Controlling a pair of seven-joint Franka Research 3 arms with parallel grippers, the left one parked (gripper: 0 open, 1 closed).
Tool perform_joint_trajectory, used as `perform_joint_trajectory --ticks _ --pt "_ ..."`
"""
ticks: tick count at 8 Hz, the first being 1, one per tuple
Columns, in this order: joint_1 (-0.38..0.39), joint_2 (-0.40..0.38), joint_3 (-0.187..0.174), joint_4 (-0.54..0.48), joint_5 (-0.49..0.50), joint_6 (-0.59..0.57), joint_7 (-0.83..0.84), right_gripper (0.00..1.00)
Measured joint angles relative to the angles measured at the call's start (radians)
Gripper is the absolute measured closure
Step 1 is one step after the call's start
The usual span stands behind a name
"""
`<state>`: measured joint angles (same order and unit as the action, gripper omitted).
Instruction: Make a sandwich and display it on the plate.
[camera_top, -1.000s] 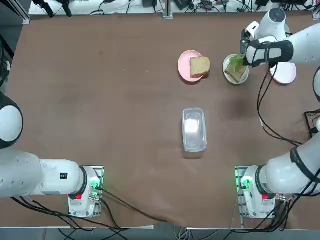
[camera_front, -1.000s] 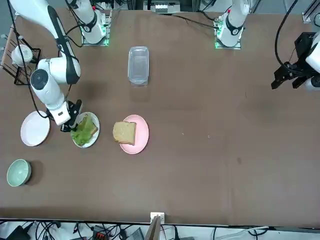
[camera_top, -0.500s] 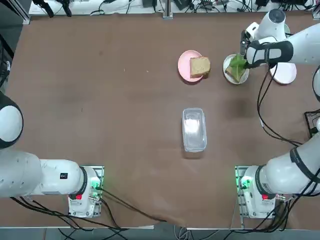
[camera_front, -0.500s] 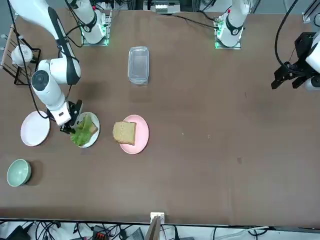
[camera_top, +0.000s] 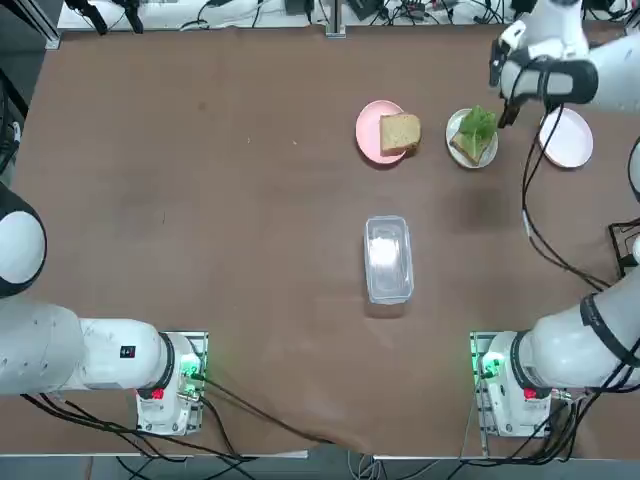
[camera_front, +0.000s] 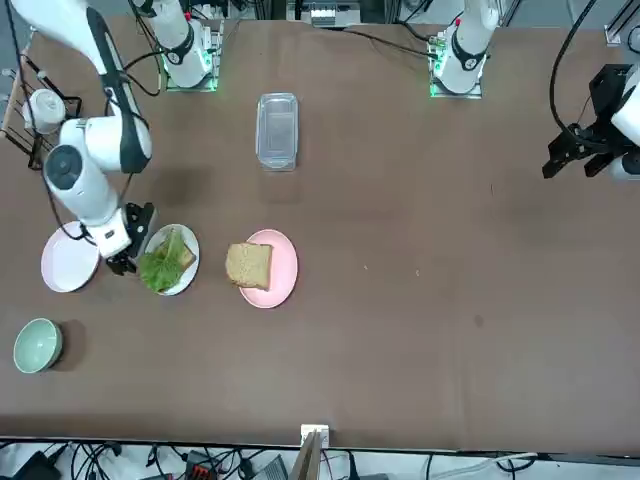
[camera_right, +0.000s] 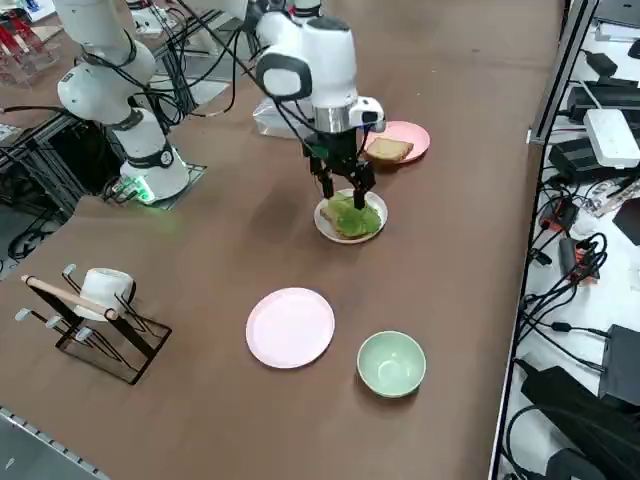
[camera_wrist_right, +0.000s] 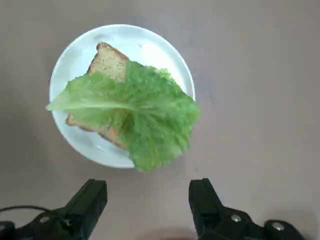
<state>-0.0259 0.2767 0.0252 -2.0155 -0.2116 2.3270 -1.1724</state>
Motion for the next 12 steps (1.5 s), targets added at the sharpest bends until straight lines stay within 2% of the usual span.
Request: perform_joint_trajectory --ticks 1,3,7,9,12 --pt "0.012 -0.009 0.002 0.063 0.008 -0.099 0.058 0.0" --pt "0.066 -0.013 0.007 0.166 0.021 -0.228 0.259 0.0" --pt "0.18 0.001 0.01 0.256 0.053 -0.27 0.76 0.0" --pt "0.206 0.043 0.01 0.293 0.226 -0.271 0.878 0.0" --pt "0.21 0.136 0.009 0.328 0.489 -0.247 0.936 0.0"
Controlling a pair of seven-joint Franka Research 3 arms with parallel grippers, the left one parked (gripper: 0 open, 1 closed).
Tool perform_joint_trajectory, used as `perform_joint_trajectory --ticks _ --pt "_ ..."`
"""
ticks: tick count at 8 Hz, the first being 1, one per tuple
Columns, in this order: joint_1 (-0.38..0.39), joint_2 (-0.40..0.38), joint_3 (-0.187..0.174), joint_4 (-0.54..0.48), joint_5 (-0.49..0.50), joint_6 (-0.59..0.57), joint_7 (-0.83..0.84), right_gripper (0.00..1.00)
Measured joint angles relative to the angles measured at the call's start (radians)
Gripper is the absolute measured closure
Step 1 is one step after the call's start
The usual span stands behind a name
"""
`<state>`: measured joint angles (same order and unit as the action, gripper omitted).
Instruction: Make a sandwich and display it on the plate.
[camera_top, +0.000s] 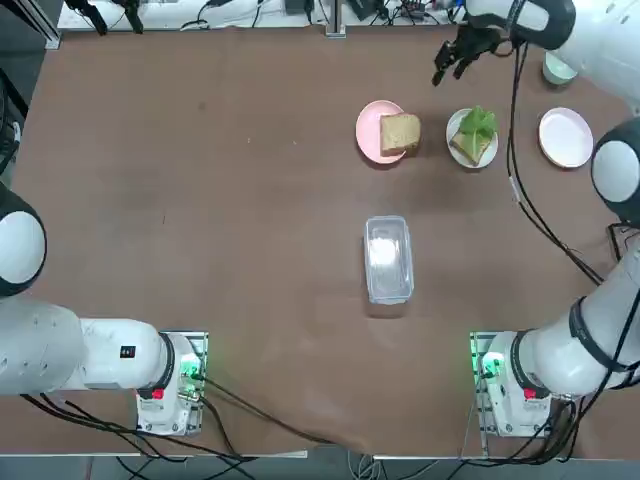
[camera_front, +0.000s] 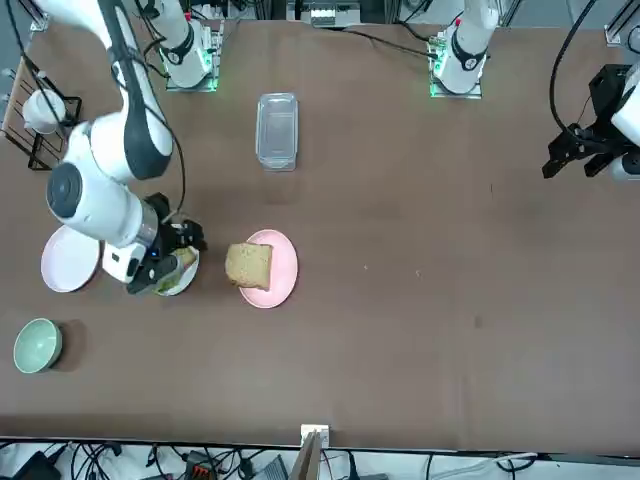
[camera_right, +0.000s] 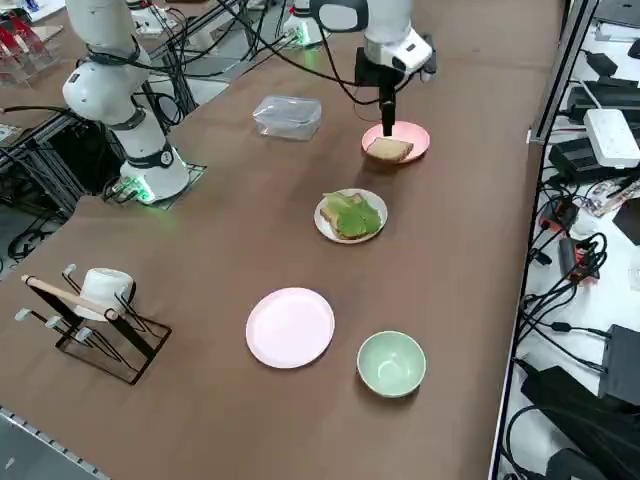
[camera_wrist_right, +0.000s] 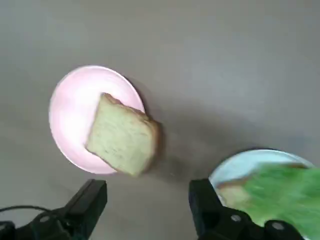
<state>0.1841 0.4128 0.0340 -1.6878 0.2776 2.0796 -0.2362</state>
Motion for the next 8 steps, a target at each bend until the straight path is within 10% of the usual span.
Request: perform_joint_trajectory --ticks 8 --pt "0.018 0.1 0.0 -0.167 0.277 0.303 0.028 0.0"
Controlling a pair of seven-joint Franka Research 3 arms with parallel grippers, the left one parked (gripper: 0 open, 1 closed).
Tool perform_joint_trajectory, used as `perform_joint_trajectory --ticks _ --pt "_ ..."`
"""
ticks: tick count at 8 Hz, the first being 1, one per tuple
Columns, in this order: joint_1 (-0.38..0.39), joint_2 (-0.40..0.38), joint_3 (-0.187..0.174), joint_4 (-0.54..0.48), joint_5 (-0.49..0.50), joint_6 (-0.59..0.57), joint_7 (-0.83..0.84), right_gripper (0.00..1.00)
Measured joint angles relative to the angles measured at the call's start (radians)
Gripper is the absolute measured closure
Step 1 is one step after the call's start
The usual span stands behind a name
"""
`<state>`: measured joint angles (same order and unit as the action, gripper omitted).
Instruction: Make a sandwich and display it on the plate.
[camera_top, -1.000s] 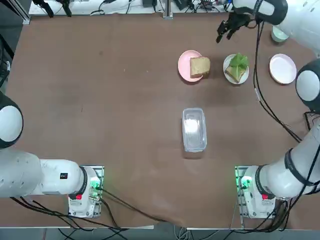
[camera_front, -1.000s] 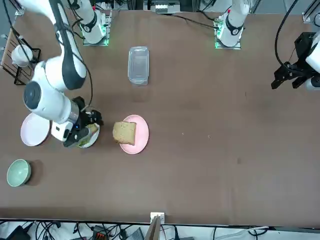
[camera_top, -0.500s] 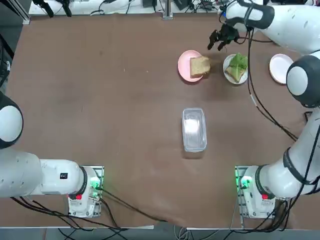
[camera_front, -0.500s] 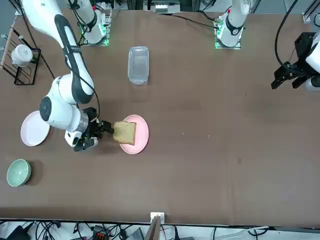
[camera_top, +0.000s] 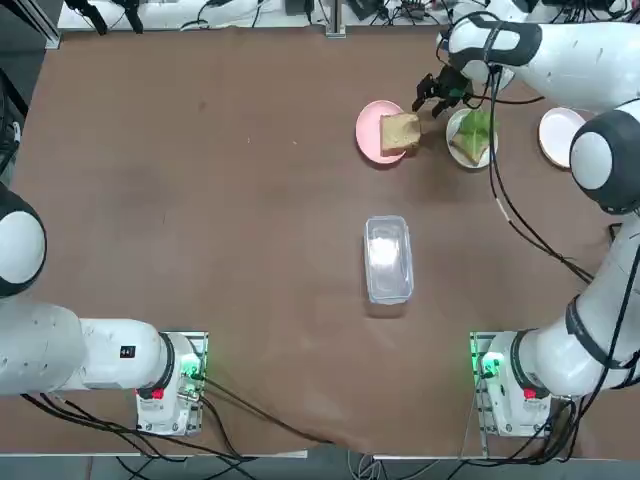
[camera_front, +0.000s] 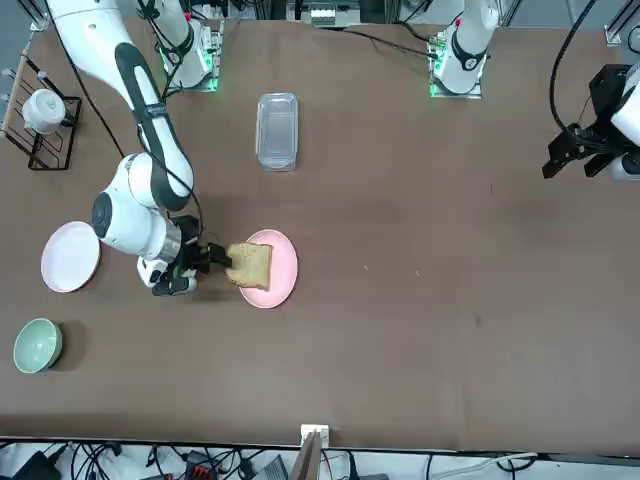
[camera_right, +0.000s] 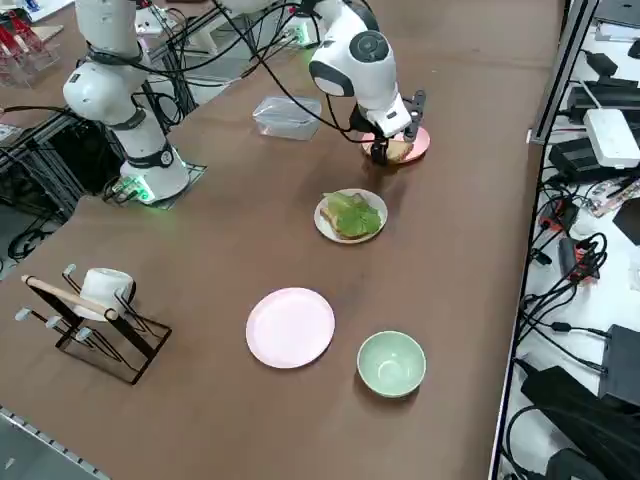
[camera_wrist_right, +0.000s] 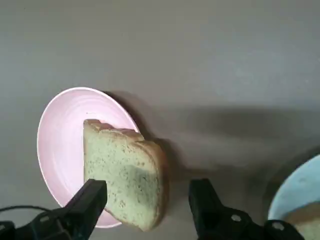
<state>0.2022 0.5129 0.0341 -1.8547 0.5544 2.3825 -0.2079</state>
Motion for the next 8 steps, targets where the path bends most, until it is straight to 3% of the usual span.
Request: perform_joint_trajectory --ticks 8 --pt "0.019 0.047 -0.002 -0.022 0.011 0.048 -0.009 0.04"
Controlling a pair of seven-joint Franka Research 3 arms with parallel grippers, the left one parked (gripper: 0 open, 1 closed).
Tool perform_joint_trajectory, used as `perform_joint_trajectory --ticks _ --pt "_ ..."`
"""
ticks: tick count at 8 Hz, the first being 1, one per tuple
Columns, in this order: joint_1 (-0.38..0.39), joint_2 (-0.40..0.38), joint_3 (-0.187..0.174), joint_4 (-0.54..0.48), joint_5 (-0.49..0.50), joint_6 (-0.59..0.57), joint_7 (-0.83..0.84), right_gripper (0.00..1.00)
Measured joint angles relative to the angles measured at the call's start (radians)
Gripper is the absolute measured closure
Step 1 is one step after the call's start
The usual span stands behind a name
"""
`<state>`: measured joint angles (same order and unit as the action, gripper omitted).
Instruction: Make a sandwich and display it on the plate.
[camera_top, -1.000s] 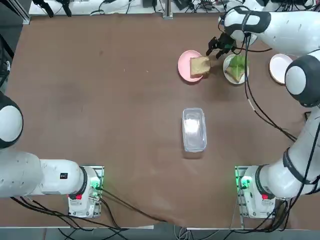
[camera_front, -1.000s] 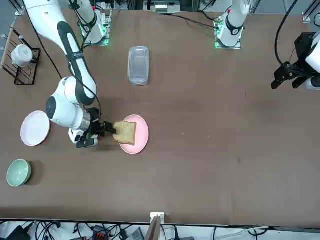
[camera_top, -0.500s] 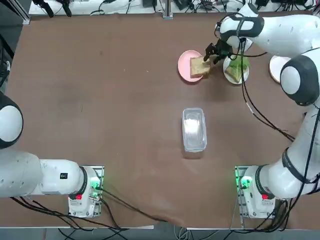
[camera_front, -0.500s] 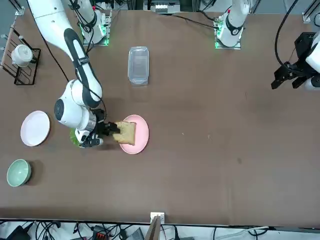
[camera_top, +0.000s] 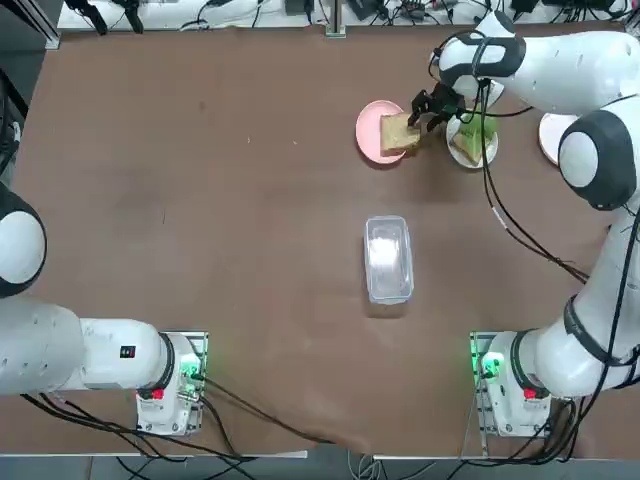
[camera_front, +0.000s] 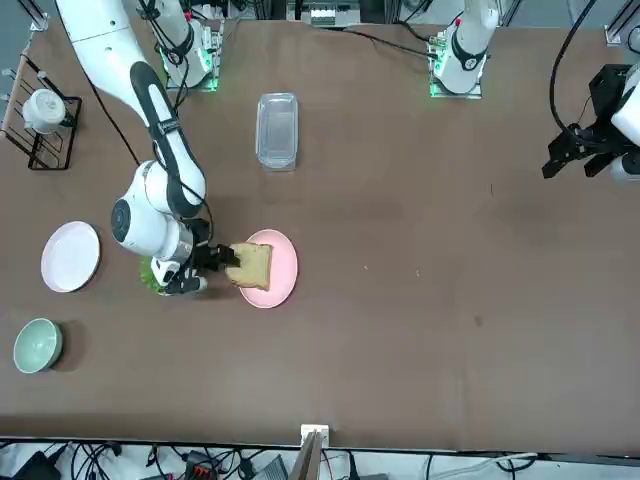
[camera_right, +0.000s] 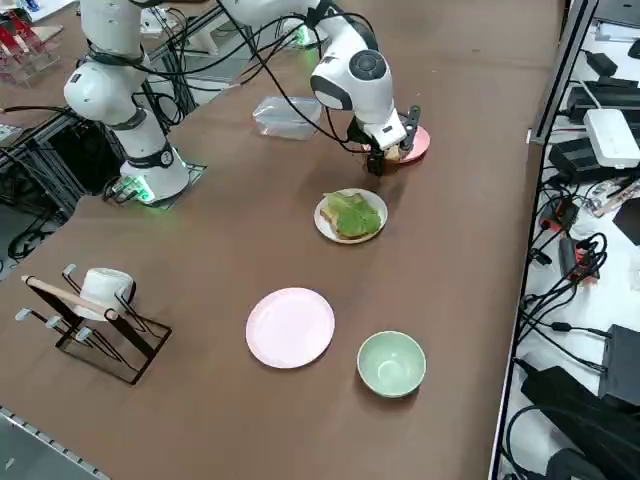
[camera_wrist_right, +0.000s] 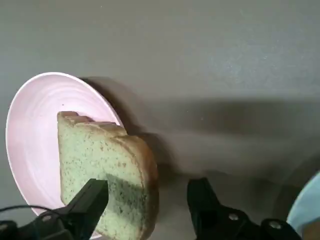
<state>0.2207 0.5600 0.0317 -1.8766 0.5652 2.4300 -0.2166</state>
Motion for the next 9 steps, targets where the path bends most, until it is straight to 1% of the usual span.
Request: perform_joint_trajectory --ticks 1,2,6,7,8,9 --pt "0.0 0.002 0.0 0.0 0.003 0.0 0.0 0.06" --pt "0.0 0.005 0.0 0.0 0.003 0.001 0.0 0.19" --pt "0.004 0.008 0.0 0.001 0.016 0.007 0.0 0.31" --pt "0.006 0.008 0.001 0.002 0.017 0.008 0.0 0.37" --pt "0.007 0.008 0.001 0.003 0.018 0.008 0.0 0.57" --pt "0.007 0.008 0.001 0.003 0.019 0.008 0.0 0.63"
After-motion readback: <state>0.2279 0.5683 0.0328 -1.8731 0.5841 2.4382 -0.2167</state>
